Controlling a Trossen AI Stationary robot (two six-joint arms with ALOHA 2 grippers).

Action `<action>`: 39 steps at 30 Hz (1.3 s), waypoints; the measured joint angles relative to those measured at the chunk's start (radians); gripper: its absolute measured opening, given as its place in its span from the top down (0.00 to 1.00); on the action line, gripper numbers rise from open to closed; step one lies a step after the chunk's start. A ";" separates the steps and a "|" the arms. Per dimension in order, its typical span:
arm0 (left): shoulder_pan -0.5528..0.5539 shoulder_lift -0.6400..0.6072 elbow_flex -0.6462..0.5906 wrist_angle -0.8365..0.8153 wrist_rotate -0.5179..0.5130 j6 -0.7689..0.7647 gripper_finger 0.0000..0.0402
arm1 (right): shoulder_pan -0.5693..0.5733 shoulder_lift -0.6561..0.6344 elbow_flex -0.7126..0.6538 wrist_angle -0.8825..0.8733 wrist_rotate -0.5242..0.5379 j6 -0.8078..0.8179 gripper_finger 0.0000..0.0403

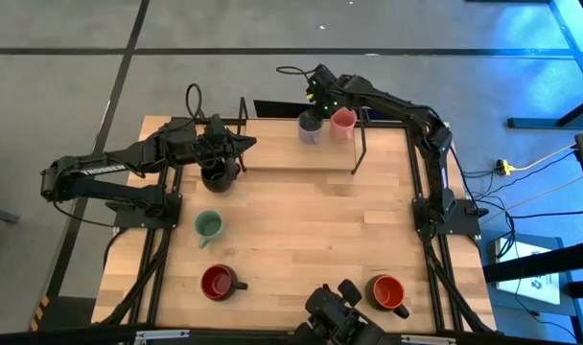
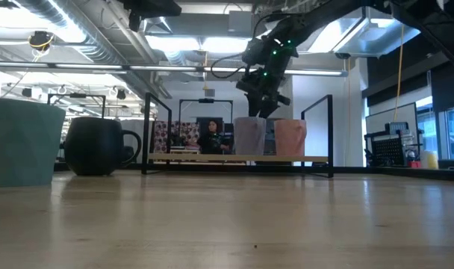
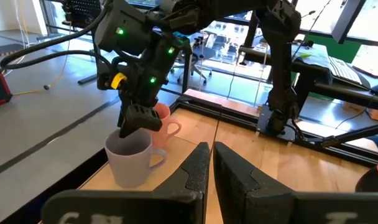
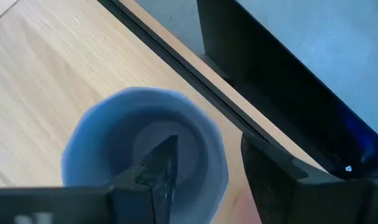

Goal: Place coffee mugs
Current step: Put the purple mug on the shelf

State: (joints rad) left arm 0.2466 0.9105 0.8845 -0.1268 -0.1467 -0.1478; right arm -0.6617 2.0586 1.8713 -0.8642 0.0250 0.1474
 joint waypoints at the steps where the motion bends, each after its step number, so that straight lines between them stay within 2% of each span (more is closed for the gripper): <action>1: 0.000 0.000 0.000 0.000 0.000 0.000 0.96 | 0.000 0.001 0.000 0.000 0.000 0.000 0.61; 6: 0.000 0.000 0.000 0.000 -0.001 0.000 0.96 | 0.000 0.002 0.000 -0.001 0.012 -0.003 0.66; 15: 0.000 0.000 0.000 0.000 -0.027 0.000 0.96 | -0.006 0.025 -0.001 -0.021 -0.002 -0.002 0.82; 23: 0.000 0.000 0.000 0.000 -0.028 0.000 0.96 | -0.006 0.024 -0.001 -0.026 0.028 0.018 0.97; 39: 0.000 0.000 0.000 0.000 -0.028 0.000 0.96 | -0.006 0.020 -0.001 -0.055 0.104 0.082 0.97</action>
State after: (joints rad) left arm 0.2464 0.9106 0.8845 -0.1265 -0.1745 -0.1476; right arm -0.6678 2.0789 1.8706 -0.9195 0.1292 0.2295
